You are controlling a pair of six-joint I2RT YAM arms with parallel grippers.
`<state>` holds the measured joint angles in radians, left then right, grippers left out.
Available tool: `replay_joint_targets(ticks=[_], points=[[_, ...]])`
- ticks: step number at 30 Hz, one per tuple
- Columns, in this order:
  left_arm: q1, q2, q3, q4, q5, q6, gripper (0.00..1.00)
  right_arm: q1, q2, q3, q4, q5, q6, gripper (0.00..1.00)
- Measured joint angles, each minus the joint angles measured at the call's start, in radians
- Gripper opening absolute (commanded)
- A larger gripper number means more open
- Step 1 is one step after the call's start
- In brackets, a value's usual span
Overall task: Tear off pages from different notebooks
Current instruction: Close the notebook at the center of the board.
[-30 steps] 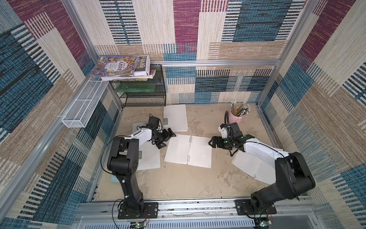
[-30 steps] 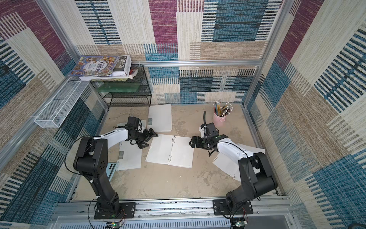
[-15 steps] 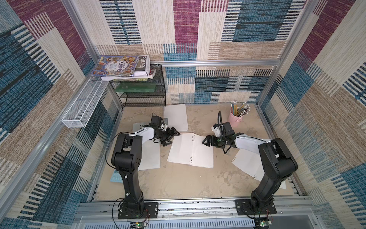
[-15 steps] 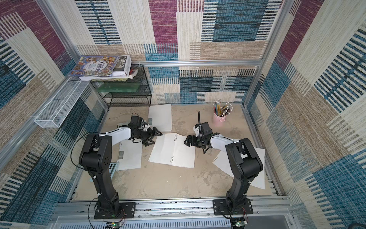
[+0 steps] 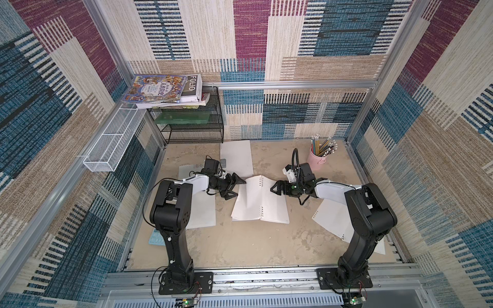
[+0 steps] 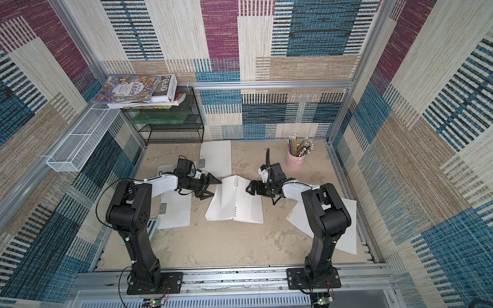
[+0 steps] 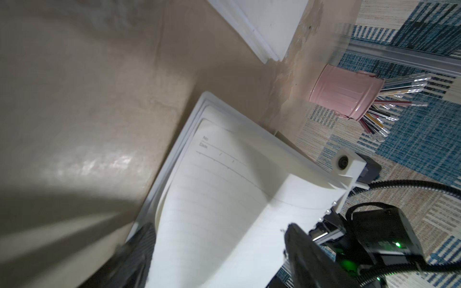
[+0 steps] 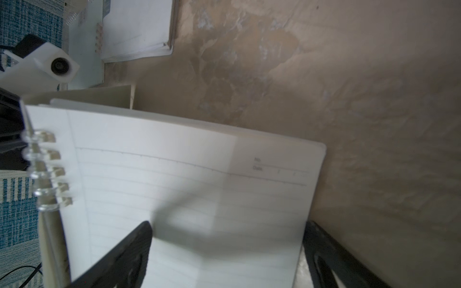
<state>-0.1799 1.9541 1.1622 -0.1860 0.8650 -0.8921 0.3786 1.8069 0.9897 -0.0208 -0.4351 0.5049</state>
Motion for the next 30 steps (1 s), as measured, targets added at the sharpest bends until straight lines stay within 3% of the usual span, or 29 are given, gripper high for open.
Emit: replay_joint_targets(ticks=[17,24,30], points=[[-0.08,0.027,-0.016,0.166,0.043,-0.142,0.89,0.064,0.07,0.082,0.055,-0.214,0.028,0.97],[-0.103,-0.013,-0.004,0.221,0.051,-0.182,0.99,0.087,0.097,0.135,0.087,-0.249,0.05,0.98],[-0.08,-0.037,-0.053,0.216,0.041,-0.201,0.99,0.092,0.129,0.151,0.106,-0.257,0.071,0.99]])
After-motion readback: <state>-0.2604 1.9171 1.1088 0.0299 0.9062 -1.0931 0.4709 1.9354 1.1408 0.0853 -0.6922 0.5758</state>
